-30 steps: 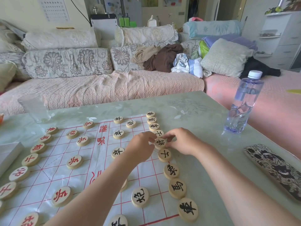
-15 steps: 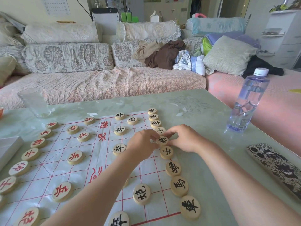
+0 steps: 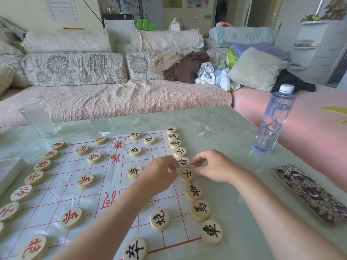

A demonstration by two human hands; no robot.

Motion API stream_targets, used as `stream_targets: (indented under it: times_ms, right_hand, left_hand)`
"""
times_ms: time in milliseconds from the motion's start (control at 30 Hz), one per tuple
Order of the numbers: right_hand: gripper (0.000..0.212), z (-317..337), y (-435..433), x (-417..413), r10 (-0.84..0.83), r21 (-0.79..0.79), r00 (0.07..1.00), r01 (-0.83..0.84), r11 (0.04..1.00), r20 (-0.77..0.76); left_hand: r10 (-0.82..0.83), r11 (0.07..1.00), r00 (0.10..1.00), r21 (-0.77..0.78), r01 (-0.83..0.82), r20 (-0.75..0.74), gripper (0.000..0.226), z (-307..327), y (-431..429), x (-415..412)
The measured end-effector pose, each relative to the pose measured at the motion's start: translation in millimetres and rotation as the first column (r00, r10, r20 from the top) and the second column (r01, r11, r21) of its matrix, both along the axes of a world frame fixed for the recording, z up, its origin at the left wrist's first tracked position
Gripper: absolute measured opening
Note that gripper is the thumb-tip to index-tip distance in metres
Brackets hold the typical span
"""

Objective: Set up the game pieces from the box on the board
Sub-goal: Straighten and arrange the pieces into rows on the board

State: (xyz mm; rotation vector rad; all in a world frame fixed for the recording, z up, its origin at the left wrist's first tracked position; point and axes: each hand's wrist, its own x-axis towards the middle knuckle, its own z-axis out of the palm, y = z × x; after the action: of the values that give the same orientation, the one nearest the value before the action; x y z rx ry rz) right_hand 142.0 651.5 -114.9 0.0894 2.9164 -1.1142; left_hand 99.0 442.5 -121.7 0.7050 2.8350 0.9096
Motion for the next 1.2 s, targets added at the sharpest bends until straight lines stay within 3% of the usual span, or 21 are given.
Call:
stream_targets:
  times_ms: [200, 867, 1033, 1200]
  right_hand:
    - [0.022, 0, -2, 9, 0.033, 0.018, 0.997, -0.034, 0.999, 0.064]
    - [0.031, 12, -7, 15, 0.061, 0.069, 0.997, -0.065, 0.996, 0.050]
    - [0.016, 18, -4, 31, 0.034, 0.084, 0.999, -0.036, 0.996, 0.030]
    - [0.010, 17, -3, 47, 0.027, 0.059, 0.994, -0.034, 0.998, 0.110]
  left_hand:
    - [-0.003, 1.000, 1.000, -0.021, 0.004, 0.017, 0.027, 1, 2, 13]
    - [-0.007, 0.999, 1.000, -0.046, 0.007, -0.012, 0.040, 2, 5, 21]
    - [-0.061, 0.997, 0.990, -0.052, 0.055, -0.124, 0.029, 11, -1, 36]
    - [-0.189, 0.980, 0.980, -0.071, 0.184, -0.067, 0.025, 11, 0, 55]
